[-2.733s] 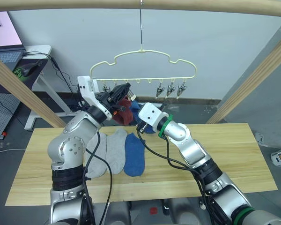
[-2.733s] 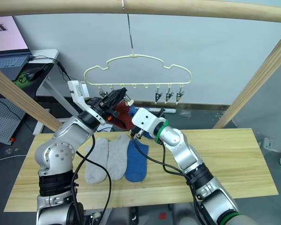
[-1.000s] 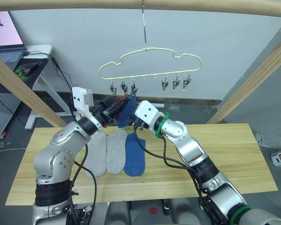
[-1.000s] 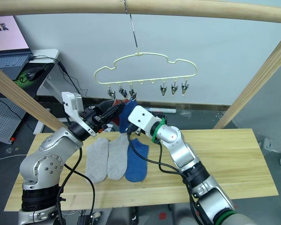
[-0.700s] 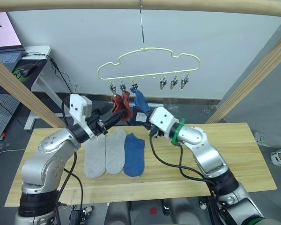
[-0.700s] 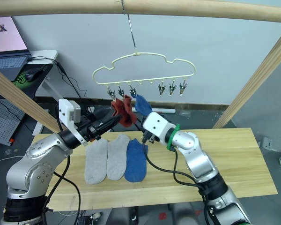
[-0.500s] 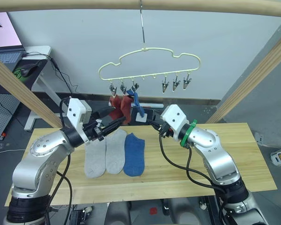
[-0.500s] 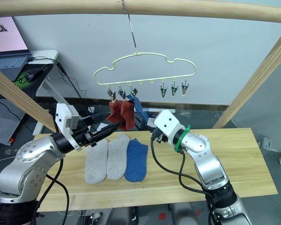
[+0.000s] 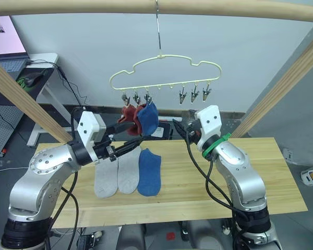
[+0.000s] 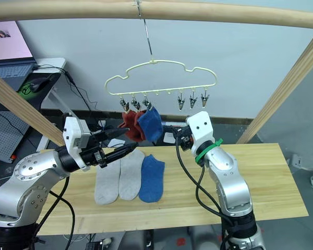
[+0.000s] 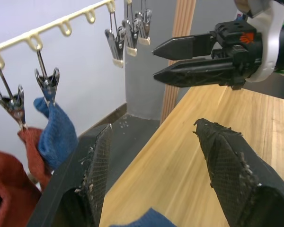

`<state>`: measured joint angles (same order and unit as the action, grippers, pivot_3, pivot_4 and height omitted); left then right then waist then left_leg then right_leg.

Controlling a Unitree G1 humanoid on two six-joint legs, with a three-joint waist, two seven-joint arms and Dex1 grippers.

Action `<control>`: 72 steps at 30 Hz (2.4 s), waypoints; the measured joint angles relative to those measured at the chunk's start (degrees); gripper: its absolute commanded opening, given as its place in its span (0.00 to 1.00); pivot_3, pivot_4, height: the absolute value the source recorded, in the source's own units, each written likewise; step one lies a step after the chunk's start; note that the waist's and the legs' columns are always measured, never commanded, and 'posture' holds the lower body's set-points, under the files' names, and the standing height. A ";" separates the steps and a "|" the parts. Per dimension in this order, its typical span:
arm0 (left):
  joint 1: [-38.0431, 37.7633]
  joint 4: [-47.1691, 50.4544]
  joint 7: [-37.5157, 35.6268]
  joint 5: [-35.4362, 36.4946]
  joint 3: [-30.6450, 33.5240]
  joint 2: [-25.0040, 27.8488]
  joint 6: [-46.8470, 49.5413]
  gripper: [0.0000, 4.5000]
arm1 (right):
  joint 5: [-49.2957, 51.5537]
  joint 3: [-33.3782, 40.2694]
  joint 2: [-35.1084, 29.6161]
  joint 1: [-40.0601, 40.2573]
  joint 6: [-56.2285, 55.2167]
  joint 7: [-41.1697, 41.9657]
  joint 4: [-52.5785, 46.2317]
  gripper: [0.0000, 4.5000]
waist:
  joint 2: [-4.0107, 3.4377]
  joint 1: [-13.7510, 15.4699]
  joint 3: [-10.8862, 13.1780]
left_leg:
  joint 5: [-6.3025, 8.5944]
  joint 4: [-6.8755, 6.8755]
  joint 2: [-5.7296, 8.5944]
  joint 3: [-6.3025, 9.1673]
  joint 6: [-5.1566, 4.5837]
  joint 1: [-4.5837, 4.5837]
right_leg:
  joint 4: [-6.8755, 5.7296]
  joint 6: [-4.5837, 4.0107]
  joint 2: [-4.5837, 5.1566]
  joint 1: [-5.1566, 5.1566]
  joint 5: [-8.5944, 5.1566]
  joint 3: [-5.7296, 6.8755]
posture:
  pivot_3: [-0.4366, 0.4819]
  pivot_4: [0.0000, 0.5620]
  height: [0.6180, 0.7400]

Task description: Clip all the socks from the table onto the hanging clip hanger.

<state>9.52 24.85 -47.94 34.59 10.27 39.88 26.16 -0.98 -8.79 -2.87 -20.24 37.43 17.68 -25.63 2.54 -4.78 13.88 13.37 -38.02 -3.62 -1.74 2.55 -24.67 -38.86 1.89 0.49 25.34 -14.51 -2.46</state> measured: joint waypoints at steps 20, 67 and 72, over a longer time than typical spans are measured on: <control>2.40 -0.70 1.13 -2.46 -2.64 -1.09 -0.37 0.68 | -0.04 0.93 6.70 -9.29 -4.15 -10.02 14.22 0.52 | 0.06 -0.02 -0.53 | -0.03 -0.05 -0.02 0.02 -0.02 0.03 | -0.11 -0.04 -0.02 0.00 0.03 0.00 | 0.38 0.28 1.00; -5.32 -3.96 12.27 -7.10 1.26 -5.50 -1.61 0.80 | 0.65 3.75 8.39 -16.32 -13.36 -11.58 26.12 0.00 | 0.02 -0.03 -0.98 | -0.07 -0.06 -0.04 0.04 -0.07 0.06 | -0.18 -0.07 -0.01 -0.01 0.05 0.01 | 0.40 0.31 1.00; -10.19 -9.85 23.09 -13.38 3.85 -10.45 -1.60 0.99 | 0.66 4.14 8.32 -16.32 -13.31 -11.49 26.07 0.00 | 0.01 0.00 -0.99 | -0.07 -0.06 -0.04 0.03 -0.08 0.10 | -0.19 -0.10 0.00 -0.02 0.07 0.01 | 0.40 0.34 1.00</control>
<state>-0.67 15.00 -24.85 21.21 14.12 29.43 24.56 -0.32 -4.65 5.45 -36.55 24.12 6.19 0.44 2.55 -4.78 12.89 13.30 -38.08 -3.66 -1.72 2.47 -24.57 -39.05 1.78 0.49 25.31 -14.45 -2.46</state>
